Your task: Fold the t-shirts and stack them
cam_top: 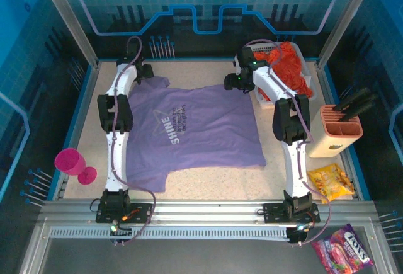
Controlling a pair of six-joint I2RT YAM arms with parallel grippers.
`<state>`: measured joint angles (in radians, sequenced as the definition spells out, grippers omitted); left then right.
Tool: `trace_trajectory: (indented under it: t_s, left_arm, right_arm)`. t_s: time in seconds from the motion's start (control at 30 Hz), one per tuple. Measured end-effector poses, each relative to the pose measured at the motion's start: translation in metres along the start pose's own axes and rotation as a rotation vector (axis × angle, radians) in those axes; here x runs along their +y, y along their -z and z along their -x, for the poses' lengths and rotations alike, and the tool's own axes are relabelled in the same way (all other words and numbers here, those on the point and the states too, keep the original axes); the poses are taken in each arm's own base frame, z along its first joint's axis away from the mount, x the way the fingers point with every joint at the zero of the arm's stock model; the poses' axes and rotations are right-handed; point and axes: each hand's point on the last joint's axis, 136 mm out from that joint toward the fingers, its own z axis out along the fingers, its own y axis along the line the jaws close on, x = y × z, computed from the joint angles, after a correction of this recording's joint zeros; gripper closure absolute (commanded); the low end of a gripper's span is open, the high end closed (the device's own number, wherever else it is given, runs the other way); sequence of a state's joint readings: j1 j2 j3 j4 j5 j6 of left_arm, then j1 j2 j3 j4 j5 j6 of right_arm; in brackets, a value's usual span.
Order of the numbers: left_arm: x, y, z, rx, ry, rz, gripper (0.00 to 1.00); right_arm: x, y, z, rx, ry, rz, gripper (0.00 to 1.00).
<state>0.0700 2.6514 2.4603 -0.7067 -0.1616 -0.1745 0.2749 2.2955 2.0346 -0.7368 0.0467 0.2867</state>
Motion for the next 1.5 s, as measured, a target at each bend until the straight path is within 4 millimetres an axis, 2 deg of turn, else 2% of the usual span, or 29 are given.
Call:
trace_trajectory:
  t_s: [0.4,0.63,0.73,0.87,1.03,1.1,1.2,1.3,1.4,1.5]
  left_arm:
    - [-0.002,0.001,0.005,-0.019,-0.044,-0.006,1.0]
    - [-0.004,0.002,0.006,-0.02,-0.041,-0.018,1.0]
    - [-0.006,0.011,0.012,-0.032,-0.04,-0.029,1.0]
    - [-0.008,0.045,0.018,-0.055,-0.03,-0.044,1.0]
    - [-0.006,0.115,0.023,-0.13,0.016,-0.079,1.0]
    - [-0.004,0.144,0.019,-0.169,0.041,-0.093,1.0]
    - [0.002,0.175,0.006,-0.2,0.071,-0.102,1.0]
    - [0.008,0.19,-0.01,-0.21,0.086,-0.1,1.0]
    - [0.013,0.191,-0.025,-0.195,0.1,-0.095,1.0]
    - [0.016,0.19,-0.045,-0.17,0.11,-0.09,1.0]
  right_arm:
    - [0.0,0.003,0.003,-0.002,0.0,-0.006,0.27]
    - [0.0,0.003,0.003,-0.002,0.0,-0.006,0.28]
    - [0.0,0.003,0.003,-0.002,0.0,-0.006,0.28]
    - [0.0,0.003,0.003,-0.002,0.0,-0.006,0.28]
    - [-0.001,0.003,0.003,-0.002,-0.001,-0.006,0.27]
    - [-0.001,0.003,0.003,-0.002,-0.001,-0.006,0.27]
    - [0.0,0.004,0.005,-0.007,-0.001,-0.005,0.28]
    - [0.001,0.006,0.015,-0.03,-0.001,-0.003,0.28]
    - [0.001,0.001,0.031,-0.07,0.001,-0.016,0.27]
    - [-0.003,-0.013,0.039,-0.08,-0.001,-0.046,0.27]
